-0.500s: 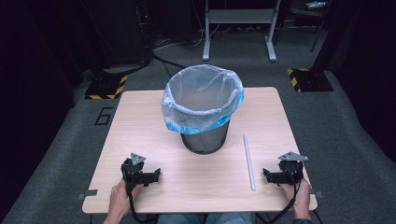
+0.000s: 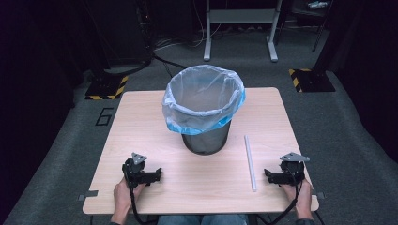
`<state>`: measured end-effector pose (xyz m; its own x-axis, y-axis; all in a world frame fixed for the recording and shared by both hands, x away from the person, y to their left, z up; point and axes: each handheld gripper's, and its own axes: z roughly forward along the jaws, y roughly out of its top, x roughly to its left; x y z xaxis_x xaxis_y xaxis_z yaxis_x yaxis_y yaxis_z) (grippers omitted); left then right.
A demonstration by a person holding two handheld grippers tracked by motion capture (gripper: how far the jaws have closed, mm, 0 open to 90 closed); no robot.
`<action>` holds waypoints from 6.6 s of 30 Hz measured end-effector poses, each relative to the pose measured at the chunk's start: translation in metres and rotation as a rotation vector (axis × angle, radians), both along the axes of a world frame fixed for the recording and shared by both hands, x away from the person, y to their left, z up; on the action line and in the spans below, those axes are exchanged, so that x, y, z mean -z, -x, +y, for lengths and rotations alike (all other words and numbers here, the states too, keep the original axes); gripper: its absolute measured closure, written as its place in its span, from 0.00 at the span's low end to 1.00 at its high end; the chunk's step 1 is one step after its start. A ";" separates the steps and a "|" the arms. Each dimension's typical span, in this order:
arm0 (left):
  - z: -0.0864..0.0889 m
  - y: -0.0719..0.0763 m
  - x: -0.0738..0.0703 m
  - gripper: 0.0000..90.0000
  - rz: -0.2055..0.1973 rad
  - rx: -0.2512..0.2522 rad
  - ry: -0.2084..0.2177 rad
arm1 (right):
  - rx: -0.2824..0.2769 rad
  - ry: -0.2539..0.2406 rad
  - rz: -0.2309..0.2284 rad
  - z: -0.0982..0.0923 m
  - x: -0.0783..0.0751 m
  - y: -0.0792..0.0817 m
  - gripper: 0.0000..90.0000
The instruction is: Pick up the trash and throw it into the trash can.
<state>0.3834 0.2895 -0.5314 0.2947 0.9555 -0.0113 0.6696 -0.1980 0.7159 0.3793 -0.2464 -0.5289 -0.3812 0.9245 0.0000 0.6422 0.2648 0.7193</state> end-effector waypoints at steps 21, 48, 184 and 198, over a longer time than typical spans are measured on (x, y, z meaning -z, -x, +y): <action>0.000 -0.004 0.000 0.00 0.004 -0.014 -0.007 | 0.064 -0.029 0.007 0.012 -0.018 -0.001 0.00; 0.000 -0.003 0.000 0.00 0.005 -0.014 -0.006 | 0.010 -0.010 0.041 0.047 -0.035 -0.018 0.01; 0.000 -0.003 0.000 0.00 0.004 -0.016 -0.007 | 0.014 -0.162 -0.318 0.057 -0.152 -0.038 0.89; 0.000 -0.003 0.000 0.00 0.004 -0.016 -0.007 | 0.004 -0.169 -0.367 0.059 -0.179 -0.038 0.89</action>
